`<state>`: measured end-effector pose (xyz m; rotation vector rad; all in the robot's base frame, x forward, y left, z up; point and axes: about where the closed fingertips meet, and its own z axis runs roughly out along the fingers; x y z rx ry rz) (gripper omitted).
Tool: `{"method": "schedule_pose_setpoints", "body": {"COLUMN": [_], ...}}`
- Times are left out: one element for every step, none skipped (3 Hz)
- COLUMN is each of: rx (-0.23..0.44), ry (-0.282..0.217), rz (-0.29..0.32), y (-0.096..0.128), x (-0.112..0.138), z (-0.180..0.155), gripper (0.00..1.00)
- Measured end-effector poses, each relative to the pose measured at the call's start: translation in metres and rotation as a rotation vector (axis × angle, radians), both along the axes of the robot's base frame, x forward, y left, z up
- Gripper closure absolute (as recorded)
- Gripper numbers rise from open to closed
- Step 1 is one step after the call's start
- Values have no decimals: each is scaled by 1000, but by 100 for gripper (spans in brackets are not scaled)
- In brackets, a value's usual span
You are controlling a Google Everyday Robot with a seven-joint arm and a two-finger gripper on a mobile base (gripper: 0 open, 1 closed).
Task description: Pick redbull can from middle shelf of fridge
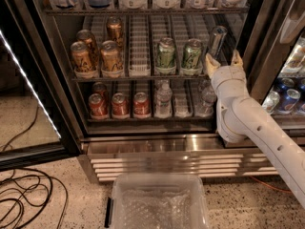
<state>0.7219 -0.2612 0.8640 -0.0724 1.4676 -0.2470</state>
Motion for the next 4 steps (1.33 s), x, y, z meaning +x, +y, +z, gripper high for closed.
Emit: {"method": "schedule_pose_setpoints", "body": {"rx": [-8, -5, -4, -3], "ry": [-5, -2, 4, 11], "rz": [23, 19, 20, 26], "y": [-6, -12, -12, -11], "x": [30, 37, 41, 47], "z": [6, 6, 5, 3], "gripper": [38, 39, 39, 38]}}
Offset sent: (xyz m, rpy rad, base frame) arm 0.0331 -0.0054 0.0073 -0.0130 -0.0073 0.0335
